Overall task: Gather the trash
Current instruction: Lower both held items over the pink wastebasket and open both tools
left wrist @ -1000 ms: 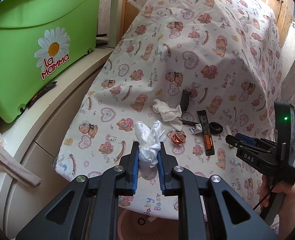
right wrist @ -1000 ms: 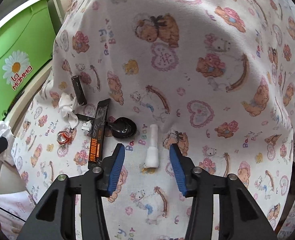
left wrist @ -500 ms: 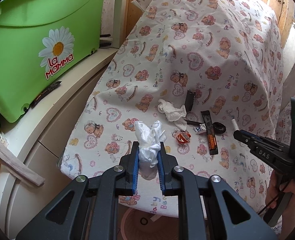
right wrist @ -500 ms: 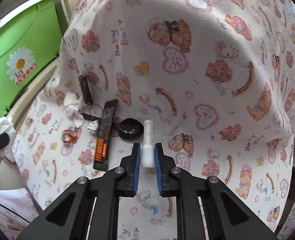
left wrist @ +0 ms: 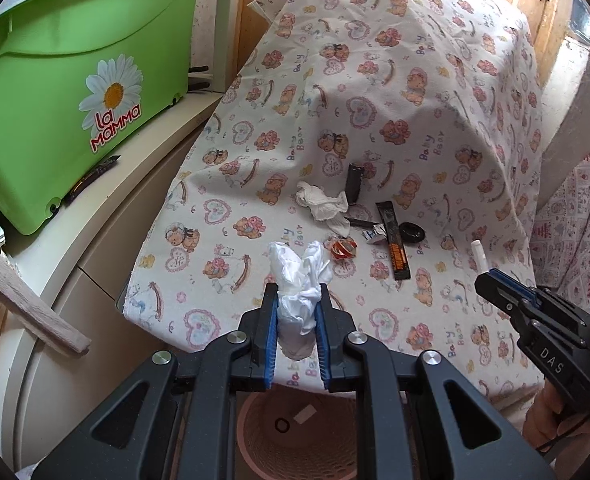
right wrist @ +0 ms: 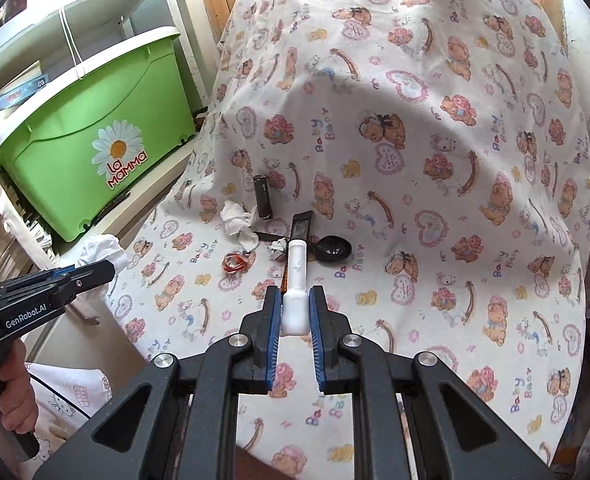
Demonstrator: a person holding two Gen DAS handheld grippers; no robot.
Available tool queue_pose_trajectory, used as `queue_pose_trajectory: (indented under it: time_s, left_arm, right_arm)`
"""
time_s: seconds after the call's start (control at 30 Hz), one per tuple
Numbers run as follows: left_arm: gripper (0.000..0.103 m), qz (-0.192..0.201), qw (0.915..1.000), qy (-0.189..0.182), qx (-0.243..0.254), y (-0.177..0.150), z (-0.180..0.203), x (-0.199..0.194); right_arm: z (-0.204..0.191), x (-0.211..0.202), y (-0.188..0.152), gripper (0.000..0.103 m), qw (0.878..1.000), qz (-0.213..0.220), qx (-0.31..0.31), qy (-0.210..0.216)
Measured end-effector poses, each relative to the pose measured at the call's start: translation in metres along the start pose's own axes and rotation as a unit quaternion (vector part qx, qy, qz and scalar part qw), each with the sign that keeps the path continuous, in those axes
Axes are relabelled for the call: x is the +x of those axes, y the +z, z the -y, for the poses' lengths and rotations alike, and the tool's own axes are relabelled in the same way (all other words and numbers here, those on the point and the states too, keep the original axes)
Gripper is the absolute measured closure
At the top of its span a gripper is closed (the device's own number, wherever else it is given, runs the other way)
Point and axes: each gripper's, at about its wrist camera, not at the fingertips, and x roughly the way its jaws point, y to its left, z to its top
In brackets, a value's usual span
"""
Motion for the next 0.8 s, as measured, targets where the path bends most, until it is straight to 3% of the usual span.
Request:
queue_pose_trajectory:
  time_s: [0.2, 0.37, 0.47, 0.63, 0.8]
  left_arm:
    - [0.088, -0.007, 1.0, -0.001, 0.003, -0.031, 0.004, -0.023]
    - [0.088, -0.034, 0.9993, -0.013, -0.01, -0.063, 0.0, -0.017]
    - [0.088, -0.066, 0.9973, -0.02, -0.024, -0.078, -0.003, 0.0]
    - [0.088, -0.123, 0.9902, -0.046, -0.046, -0.09, -0.008, 0.025]
    - [0.088, -0.152, 0.9866, -0.052, -0.029, -0.097, -0.003, 0.036]
  right_arm:
    - [-0.029, -0.035, -0.031, 0.087, 1.0, 0.024, -0.008, 0.005]
    - [-0.042, -0.043, -0.064, 0.087, 0.999, -0.012, 0.026, 0.046]
    - [-0.052, -0.046, -0.08, 0.087, 0.998, -0.027, 0.015, 0.056]
    - [-0.062, -0.038, -0.098, 0.087, 0.998, -0.05, -0.011, 0.048]
    - [-0.064, -0.026, -0.111, 0.087, 0.995, -0.081, -0.031, 0.05]
